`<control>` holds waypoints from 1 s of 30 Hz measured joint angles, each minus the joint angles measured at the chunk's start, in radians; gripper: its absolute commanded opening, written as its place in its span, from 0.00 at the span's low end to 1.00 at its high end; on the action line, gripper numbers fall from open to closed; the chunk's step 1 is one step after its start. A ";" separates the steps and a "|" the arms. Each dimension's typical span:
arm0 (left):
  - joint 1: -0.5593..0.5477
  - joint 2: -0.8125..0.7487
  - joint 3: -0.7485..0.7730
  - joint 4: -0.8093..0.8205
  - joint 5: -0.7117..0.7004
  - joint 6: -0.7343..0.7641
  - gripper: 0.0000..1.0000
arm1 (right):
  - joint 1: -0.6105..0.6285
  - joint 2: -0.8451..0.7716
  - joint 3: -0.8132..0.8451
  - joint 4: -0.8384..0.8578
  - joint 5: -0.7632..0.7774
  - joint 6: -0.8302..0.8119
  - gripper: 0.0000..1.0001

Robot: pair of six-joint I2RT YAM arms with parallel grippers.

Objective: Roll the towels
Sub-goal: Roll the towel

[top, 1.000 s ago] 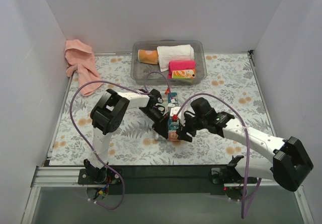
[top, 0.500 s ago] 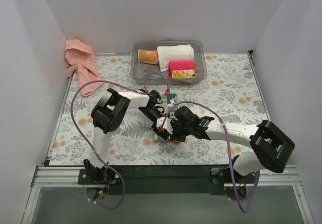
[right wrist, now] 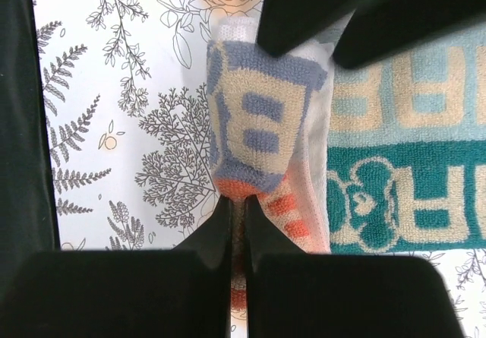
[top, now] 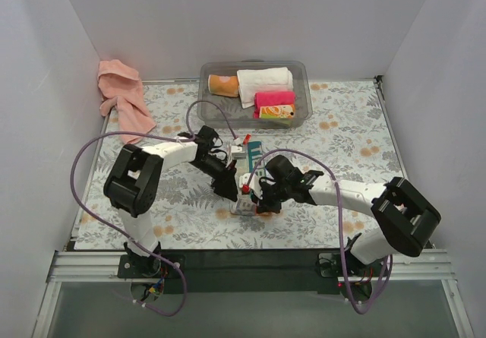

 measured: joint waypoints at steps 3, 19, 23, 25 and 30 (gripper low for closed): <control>0.045 -0.098 -0.042 0.031 -0.036 0.001 0.42 | -0.025 0.027 0.033 -0.051 -0.046 0.000 0.01; -0.006 -0.771 -0.461 0.322 -0.393 0.027 0.48 | -0.182 0.425 0.422 -0.383 -0.410 0.084 0.01; -0.198 -0.874 -0.587 0.408 -0.567 0.098 0.52 | -0.223 0.529 0.489 -0.448 -0.509 0.117 0.01; -0.282 -0.875 -0.615 0.443 -0.641 0.126 0.52 | -0.234 0.564 0.511 -0.467 -0.541 0.134 0.01; -0.416 -0.776 -0.620 0.569 -0.778 0.187 0.52 | -0.247 0.622 0.547 -0.499 -0.595 0.169 0.01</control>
